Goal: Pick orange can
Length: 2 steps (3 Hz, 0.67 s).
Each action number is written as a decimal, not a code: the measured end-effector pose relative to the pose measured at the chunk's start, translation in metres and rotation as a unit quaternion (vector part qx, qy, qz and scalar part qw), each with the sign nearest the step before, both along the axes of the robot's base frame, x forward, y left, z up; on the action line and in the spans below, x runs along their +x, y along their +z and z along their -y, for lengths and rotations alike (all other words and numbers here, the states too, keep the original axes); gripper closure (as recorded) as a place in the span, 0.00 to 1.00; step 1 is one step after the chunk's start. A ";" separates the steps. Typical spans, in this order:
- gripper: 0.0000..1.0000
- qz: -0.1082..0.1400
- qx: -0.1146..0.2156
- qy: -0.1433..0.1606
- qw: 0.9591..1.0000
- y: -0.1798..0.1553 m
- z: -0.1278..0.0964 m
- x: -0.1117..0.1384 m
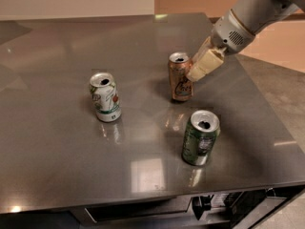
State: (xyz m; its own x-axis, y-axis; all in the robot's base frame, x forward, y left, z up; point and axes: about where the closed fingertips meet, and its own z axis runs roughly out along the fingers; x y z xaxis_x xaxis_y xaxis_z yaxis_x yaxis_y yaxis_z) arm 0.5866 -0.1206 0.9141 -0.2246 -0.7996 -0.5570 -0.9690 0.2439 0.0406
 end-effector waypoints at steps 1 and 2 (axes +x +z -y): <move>0.84 -0.004 0.026 0.004 1.000 -0.007 0.001 -0.018; 0.61 0.000 0.052 0.011 0.999 -0.011 0.001 -0.030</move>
Offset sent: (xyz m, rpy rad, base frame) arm -0.0473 -0.0047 -0.0125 0.1697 -0.0097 0.0384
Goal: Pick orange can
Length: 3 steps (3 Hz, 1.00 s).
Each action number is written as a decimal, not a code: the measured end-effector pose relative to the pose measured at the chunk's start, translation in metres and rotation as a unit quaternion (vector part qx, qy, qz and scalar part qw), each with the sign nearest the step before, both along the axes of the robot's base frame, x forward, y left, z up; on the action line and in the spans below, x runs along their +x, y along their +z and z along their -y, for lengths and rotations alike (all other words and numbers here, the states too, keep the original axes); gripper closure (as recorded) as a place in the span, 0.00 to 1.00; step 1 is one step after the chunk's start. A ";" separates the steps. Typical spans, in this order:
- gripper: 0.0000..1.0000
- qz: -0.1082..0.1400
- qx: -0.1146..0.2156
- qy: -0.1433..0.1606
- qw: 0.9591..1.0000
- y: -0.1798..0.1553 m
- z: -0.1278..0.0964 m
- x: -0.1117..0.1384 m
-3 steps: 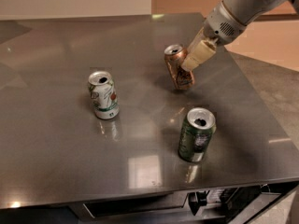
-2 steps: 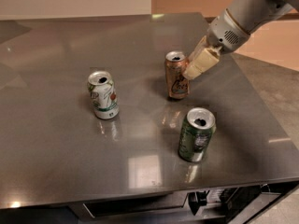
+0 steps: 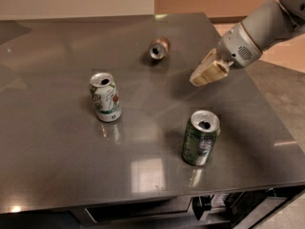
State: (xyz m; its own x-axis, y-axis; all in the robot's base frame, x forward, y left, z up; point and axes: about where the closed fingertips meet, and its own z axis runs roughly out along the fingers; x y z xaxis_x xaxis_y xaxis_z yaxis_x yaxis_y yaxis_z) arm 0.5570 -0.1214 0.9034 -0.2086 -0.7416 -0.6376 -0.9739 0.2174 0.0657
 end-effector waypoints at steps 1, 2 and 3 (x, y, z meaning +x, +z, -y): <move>0.37 -0.001 0.016 0.007 1.000 -0.009 -0.002 -0.009; 0.13 -0.001 0.016 0.008 1.000 -0.010 -0.003 -0.008; 0.00 -0.001 0.016 0.009 1.000 -0.010 -0.005 -0.008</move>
Offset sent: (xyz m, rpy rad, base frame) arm -0.0077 0.0016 -0.0076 0.0286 0.0009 0.0119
